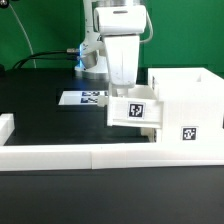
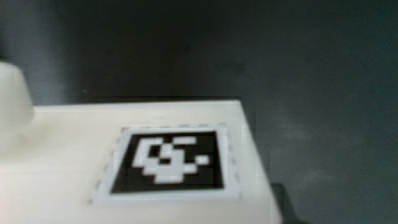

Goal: Assemble drawer

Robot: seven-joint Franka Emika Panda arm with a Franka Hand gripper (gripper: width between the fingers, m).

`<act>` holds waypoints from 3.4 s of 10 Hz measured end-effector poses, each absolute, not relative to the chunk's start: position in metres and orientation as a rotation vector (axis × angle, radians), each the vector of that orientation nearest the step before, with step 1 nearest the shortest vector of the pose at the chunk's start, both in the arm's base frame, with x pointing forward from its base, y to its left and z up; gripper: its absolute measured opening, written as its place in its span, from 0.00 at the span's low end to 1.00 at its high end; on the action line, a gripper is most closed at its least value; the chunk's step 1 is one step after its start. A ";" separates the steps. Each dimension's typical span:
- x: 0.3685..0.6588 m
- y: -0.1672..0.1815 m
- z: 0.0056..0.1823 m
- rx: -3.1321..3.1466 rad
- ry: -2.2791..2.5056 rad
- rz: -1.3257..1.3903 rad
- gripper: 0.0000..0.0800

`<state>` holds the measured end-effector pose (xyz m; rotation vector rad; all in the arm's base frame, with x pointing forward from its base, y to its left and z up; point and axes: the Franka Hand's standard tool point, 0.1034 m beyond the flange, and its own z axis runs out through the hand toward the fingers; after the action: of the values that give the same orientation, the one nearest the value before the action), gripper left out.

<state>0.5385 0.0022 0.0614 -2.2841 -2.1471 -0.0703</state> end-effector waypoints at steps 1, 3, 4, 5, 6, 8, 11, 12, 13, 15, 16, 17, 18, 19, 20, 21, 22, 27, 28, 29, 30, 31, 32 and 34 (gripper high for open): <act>0.537 -0.002 0.060 -2.299 -2.137 -0.079 0.05; 0.538 -0.002 0.060 -2.297 -2.139 -0.079 0.05; 0.537 0.000 0.060 -2.294 -2.143 -0.079 0.05; 0.537 0.003 0.060 -2.286 -2.151 -0.079 0.05; 0.539 0.004 0.061 -2.281 -2.162 -0.077 0.05; 0.539 0.003 0.062 -2.271 -2.173 -0.063 0.05; 0.538 -0.002 0.061 -2.281 -2.161 -0.061 0.05; 0.538 -0.002 0.061 -2.281 -2.161 -0.061 0.05; 0.538 -0.002 0.060 -2.270 -2.171 -0.060 0.05; 0.538 0.003 0.061 -2.257 -2.185 -0.059 0.05; 0.538 0.003 0.061 -2.247 -2.199 -0.052 0.05; 0.539 0.002 0.061 -2.248 -2.199 -0.051 0.05; 0.538 0.001 0.061 -2.251 -2.195 -0.050 0.05; 0.538 0.001 0.061 -2.251 -2.195 -0.049 0.05; 0.538 0.001 0.061 -2.251 -2.195 -0.049 0.05; 0.538 0.001 0.061 -2.251 -2.195 -0.049 0.05; 0.538 0.001 0.060 -2.232 -2.214 -0.048 0.05; 0.539 0.001 0.060 -2.195 -2.264 -0.045 0.05; 0.539 0.001 0.060 -2.195 -2.264 -0.045 0.05; 0.539 0.001 0.060 -2.195 -2.264 -0.045 0.05; 0.539 0.001 0.060 -2.195 -2.264 -0.045 0.05; 0.539 0.002 0.060 -2.194 -2.266 -0.045 0.05; 0.540 0.002 0.060 -2.192 -2.267 -0.045 0.05; 0.541 0.003 0.060 -2.195 -2.272 -0.040 0.05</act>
Offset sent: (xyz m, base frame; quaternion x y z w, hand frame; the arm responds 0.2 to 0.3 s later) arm 0.0000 0.0000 0.0000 0.0000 0.0000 0.0000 1.0000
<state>0.5408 0.0026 0.0602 -2.1947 -2.2717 -0.0403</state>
